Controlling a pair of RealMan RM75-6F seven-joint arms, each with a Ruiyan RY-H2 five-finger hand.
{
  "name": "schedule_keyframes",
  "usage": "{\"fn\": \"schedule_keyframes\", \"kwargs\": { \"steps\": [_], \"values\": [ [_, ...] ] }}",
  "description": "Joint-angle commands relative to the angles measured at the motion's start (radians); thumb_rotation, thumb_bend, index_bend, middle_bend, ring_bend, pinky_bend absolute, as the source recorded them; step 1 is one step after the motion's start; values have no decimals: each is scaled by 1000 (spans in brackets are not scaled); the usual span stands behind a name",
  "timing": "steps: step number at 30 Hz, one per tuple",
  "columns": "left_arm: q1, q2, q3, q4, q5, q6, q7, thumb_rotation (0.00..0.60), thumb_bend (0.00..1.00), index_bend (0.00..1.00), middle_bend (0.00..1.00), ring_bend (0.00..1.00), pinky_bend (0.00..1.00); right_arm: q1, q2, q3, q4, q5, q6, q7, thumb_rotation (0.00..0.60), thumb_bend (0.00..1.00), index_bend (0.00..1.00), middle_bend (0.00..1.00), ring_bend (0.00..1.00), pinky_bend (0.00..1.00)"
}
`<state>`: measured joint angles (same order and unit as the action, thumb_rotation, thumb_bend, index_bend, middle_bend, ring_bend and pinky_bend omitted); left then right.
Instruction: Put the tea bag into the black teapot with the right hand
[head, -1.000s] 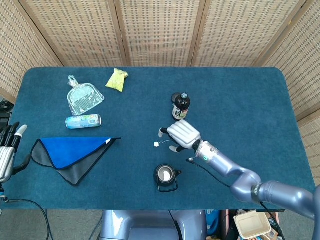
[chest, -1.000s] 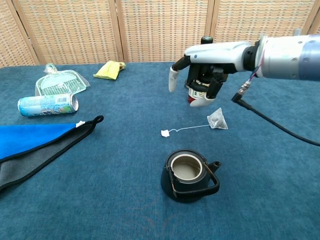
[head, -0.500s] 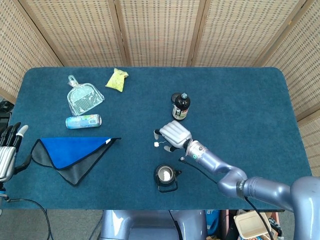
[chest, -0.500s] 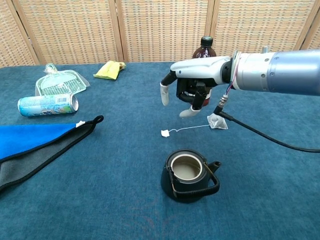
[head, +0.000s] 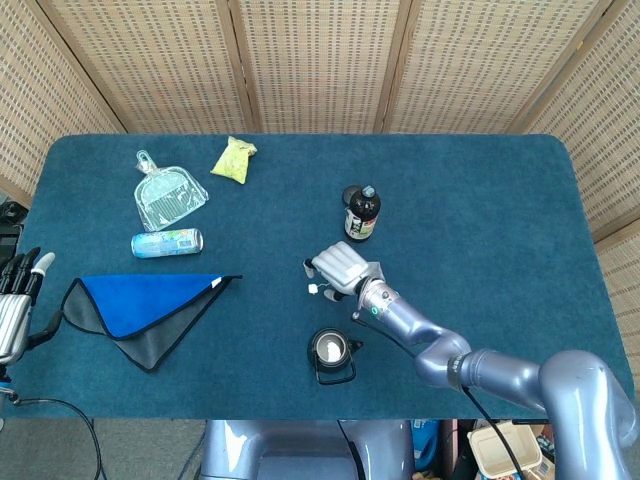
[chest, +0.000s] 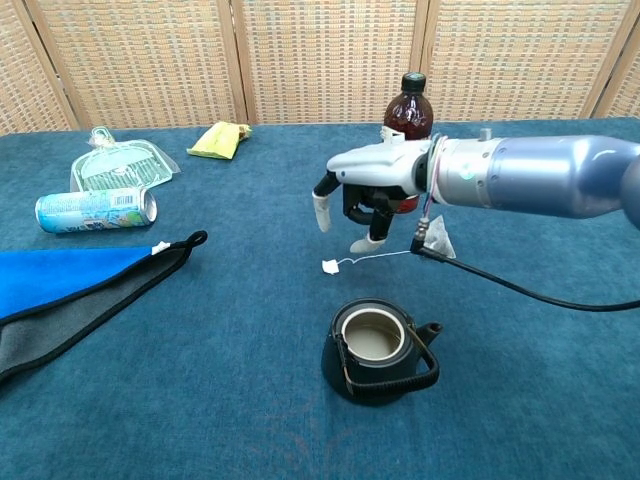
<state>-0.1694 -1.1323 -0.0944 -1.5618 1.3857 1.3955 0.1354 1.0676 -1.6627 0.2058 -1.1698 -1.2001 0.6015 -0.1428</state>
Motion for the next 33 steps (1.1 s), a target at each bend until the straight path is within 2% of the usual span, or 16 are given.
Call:
{"fn": "schedule_keyframes", "kwargs": {
  "steps": [1, 15, 33],
  "values": [
    [1, -1, 0, 2, -2, 0, -2, 600, 385, 37, 0, 0, 0, 13, -22, -2, 26, 7, -9, -7, 600, 438, 441, 914, 940, 940],
    [9, -6, 7, 22, -14, -4, -17, 600, 385, 37, 0, 0, 0, 37, -105, -23, 151, 4, -35, -7, 600, 438, 450, 914, 941, 940],
    [12, -12, 9, 36, -19, -5, -27, 600, 385, 37, 0, 0, 0, 49, -141, -29, 206, -4, -57, 4, 600, 438, 465, 914, 941, 940]
  ]
}}
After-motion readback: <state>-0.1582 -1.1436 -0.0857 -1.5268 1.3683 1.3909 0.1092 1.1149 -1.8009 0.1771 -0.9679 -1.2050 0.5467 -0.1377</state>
